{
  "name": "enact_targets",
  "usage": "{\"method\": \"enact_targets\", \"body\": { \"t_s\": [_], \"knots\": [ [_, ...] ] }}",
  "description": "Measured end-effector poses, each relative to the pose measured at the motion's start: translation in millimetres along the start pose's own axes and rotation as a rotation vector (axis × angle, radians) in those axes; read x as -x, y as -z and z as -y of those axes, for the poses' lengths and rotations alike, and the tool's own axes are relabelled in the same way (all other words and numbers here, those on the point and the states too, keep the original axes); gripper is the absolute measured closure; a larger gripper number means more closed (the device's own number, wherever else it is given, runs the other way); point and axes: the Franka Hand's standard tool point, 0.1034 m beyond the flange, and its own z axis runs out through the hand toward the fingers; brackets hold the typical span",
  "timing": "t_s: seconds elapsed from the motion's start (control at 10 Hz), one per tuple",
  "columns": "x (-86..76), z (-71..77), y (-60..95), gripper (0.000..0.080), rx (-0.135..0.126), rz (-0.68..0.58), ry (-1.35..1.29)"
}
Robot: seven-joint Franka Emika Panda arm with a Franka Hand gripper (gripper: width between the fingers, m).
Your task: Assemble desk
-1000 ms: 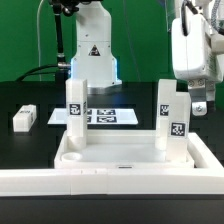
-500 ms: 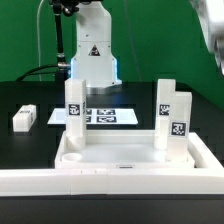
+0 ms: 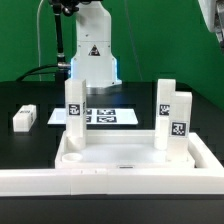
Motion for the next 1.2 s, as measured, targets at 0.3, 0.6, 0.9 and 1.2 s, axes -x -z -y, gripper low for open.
{"method": "enact_targets", "body": {
  "t_s": [0.3, 0.6, 0.9, 1.2],
  "knots": [
    [-0.7, -0.1, 0.3, 0.0150, -0.001, 0.000, 0.035],
    [-41.3, 1.5, 35.1, 0.0150, -0.045, 0.007, 0.407],
    [-48.2, 2.0, 33.5, 0.0150, -0.044, -0.006, 0.602],
    [-53.6, 2.8, 33.1, 0.0150, -0.051, -0.020, 0.812]
  ]
}}
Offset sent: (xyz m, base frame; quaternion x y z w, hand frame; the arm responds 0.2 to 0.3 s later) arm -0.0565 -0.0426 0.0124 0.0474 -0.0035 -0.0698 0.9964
